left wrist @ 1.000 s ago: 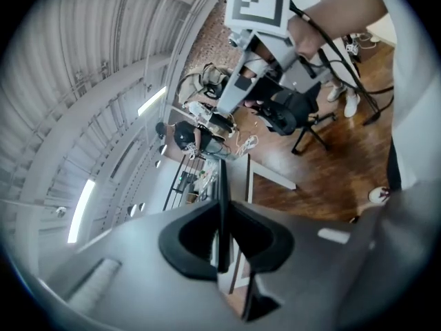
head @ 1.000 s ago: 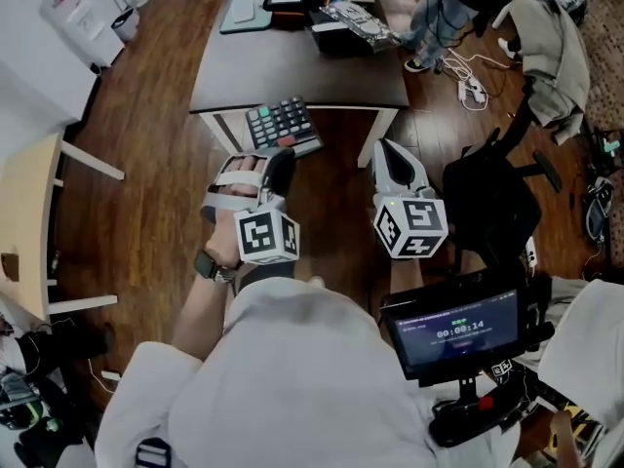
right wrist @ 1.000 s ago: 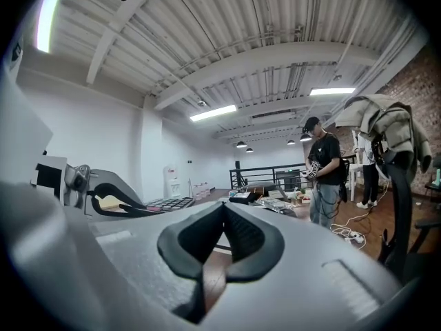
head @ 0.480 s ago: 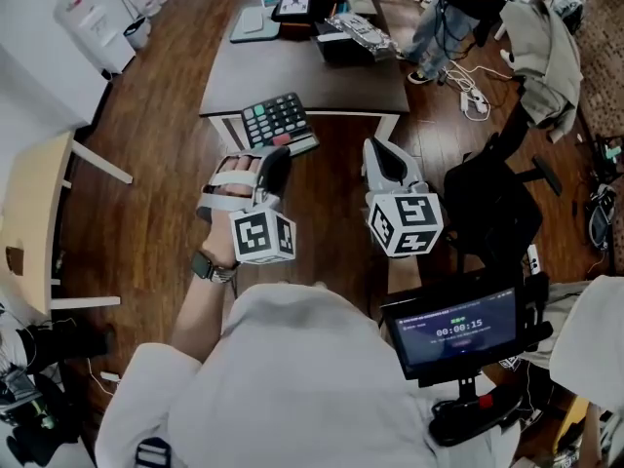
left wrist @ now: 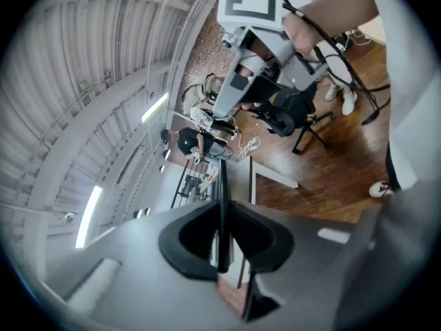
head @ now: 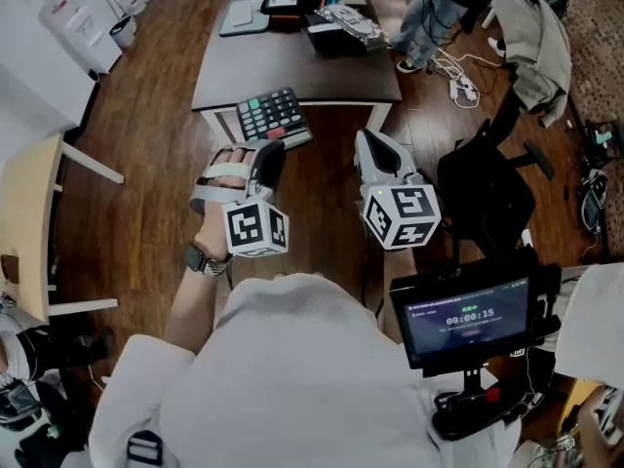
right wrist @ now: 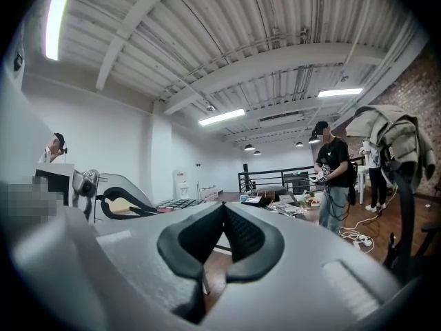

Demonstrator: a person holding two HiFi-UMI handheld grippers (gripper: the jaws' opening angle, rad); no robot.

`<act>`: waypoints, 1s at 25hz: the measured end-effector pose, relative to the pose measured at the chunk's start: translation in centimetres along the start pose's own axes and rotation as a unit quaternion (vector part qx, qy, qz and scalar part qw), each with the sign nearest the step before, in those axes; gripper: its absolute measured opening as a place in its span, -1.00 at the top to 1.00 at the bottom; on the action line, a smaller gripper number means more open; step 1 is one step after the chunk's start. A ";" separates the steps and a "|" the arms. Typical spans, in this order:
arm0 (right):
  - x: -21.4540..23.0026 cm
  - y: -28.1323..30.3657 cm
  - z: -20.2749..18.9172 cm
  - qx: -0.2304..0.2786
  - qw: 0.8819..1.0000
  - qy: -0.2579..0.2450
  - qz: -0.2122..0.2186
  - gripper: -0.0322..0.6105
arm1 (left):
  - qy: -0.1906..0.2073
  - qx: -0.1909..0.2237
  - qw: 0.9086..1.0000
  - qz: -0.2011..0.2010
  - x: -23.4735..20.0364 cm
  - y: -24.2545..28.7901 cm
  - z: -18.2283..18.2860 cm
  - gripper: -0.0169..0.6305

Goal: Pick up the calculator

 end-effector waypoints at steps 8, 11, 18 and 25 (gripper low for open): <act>-1.7 0.7 0.9 0.000 1.000 -0.018 0.014 0.89 | -0.005 0.002 1.000 0.002 -0.5 -0.7 -1.5 0.78; -1.9 0.9 0.8 -0.006 1.000 -0.027 0.012 0.89 | -0.014 -0.001 1.000 0.000 -0.5 -0.9 -1.7 0.78; -1.8 1.0 0.3 -0.016 0.999 -0.031 0.001 0.89 | -0.009 0.003 1.000 0.002 -0.3 -0.7 -2.0 0.78; -2.1 1.0 0.4 -0.016 0.999 -0.041 -0.002 0.89 | -0.012 0.006 1.000 -0.003 -0.1 -0.7 -2.1 0.78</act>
Point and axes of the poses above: the fingertips, and each gripper's own axes: y forward along the fingers, x to its right, z out of its top, the point moved 10 cm from there along -y, backward along the fingers, and after that the axes turned 4 degrees about y, right-handed, at the moved point
